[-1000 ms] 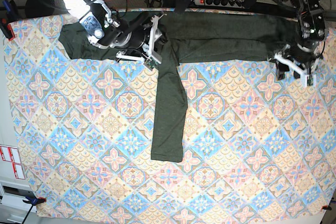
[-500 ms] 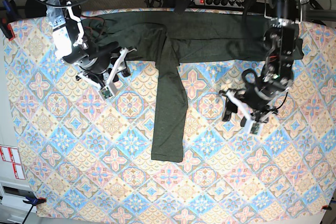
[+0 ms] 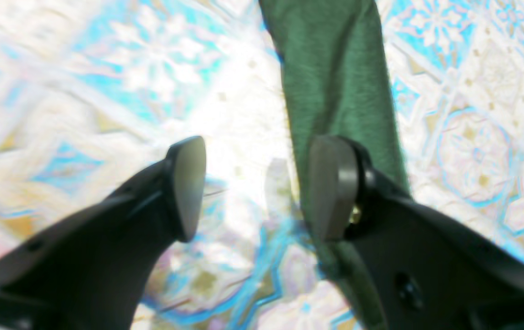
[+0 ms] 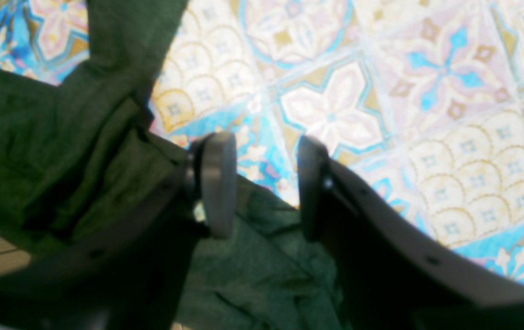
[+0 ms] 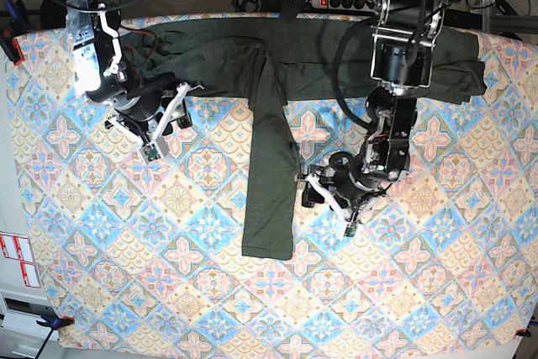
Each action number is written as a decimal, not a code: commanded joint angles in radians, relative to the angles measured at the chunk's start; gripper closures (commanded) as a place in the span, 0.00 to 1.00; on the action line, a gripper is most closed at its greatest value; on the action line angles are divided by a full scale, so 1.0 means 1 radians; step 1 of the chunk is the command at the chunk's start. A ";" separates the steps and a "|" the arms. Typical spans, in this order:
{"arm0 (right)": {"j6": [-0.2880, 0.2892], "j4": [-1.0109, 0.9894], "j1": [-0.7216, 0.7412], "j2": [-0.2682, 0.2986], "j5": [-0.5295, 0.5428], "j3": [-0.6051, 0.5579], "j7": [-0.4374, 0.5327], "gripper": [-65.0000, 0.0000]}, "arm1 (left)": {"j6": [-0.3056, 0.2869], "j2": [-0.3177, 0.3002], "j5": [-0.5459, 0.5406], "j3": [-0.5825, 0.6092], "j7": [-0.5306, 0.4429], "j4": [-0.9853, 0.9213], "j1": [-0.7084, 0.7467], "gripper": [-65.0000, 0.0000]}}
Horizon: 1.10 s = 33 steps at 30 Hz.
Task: Fold the T-shirt properly
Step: 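Reach the left gripper to the other sleeve's cuff and grasp it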
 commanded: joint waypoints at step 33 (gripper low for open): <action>0.003 0.039 0.009 0.011 0.004 0.006 0.017 0.65 | -0.006 0.127 -0.023 0.131 -0.024 -0.275 -0.067 0.98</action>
